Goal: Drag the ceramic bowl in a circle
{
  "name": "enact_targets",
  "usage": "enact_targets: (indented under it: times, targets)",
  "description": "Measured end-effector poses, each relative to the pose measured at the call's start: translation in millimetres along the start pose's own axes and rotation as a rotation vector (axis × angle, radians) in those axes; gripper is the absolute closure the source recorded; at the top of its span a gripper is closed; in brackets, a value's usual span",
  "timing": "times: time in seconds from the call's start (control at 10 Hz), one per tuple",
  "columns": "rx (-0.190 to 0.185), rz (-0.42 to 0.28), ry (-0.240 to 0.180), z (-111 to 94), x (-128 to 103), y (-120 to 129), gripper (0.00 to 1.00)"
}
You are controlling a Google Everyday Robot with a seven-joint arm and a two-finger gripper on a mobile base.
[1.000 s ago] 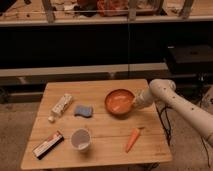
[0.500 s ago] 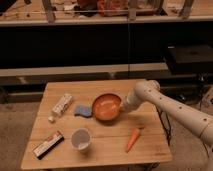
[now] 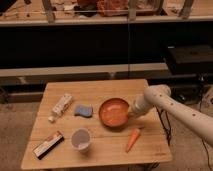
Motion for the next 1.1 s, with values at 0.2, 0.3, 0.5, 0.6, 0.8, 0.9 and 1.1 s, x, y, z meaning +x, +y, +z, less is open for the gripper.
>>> enact_targets:
  times: [0.2, 0.3, 0.5, 0.6, 0.8, 0.9, 1.1]
  targets:
    - [-0.013, 0.035, 0.021, -20, 8, 43, 1.00]
    - [-0.020, 0.056, 0.034, -26, 14, 57, 1.00]
    - [-0.024, 0.118, 0.075, -33, 35, 73, 1.00]
    - [-0.022, 0.138, 0.089, -32, 46, 69, 1.00]
    - [-0.014, 0.195, 0.119, -24, 80, 52, 1.00]
    - [-0.008, 0.220, 0.129, -19, 102, 40, 1.00]
    - [0.014, 0.224, 0.118, -5, 133, 1, 1.00]
